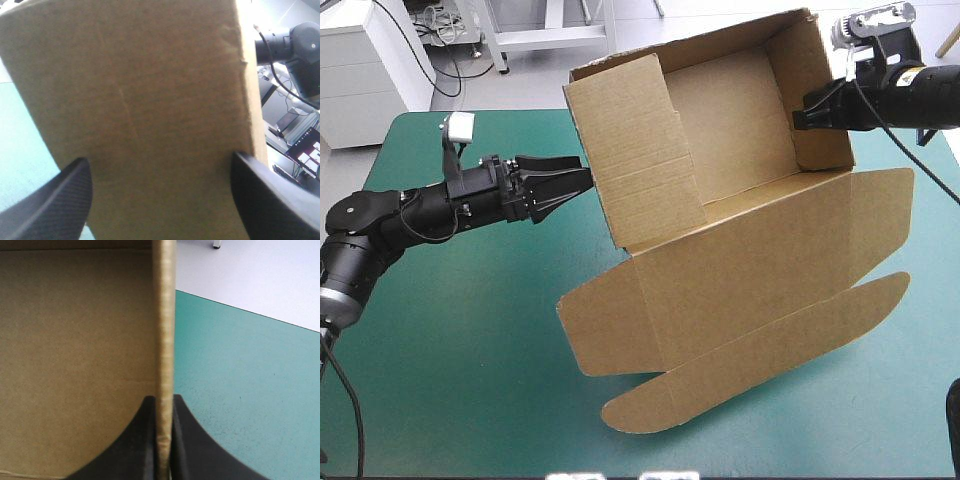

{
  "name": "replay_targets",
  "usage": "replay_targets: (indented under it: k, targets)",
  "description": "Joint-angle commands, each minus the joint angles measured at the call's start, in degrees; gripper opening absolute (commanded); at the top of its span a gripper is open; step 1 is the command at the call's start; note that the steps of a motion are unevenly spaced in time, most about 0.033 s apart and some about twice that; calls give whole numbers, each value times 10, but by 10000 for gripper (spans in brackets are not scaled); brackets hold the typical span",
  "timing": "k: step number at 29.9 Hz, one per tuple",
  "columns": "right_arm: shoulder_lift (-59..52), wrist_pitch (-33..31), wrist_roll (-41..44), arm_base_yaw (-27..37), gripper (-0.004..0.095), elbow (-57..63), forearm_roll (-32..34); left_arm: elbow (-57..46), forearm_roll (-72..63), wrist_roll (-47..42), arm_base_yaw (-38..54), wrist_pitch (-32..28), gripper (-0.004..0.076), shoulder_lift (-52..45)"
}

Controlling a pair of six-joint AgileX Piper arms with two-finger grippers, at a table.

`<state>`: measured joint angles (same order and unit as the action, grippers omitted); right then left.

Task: Fold the box

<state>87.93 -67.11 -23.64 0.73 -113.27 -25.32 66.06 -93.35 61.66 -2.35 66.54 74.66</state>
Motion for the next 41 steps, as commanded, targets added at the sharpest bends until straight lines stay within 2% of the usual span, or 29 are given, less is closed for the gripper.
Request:
replay_targets:
  k: [1,10,15,18,21,24,27,33,38,41]
  targets:
    - [-19,42,6,-8,-12,-16,-23,26,-66,-3,-12,2,550,-16]
    - [-19,77,47,-79,-12,-16,70,55,-23,-23,-62,-75,550,-16]
    - [-19,103,82,-103,-12,-16,117,73,68,-92,-85,-167,547,-16]
    - [-19,124,96,-105,-12,-16,121,95,148,-164,-98,-225,524,-16]
    - [-19,137,100,-105,-10,-16,122,129,249,-242,-118,-259,491,-11]
    - [-19,152,112,-107,-10,-16,136,185,375,-338,-139,-261,456,3]
    - [-19,169,137,-117,-10,-16,167,248,516,-454,-167,-237,456,28]
    - [-19,209,170,-126,-10,-16,183,353,730,-625,-236,-210,456,86]
    - [-19,240,207,-126,-10,-16,208,413,894,-749,-286,-194,456,122]
    - [-19,242,210,-126,-10,-16,204,428,948,-795,-304,-215,455,131]
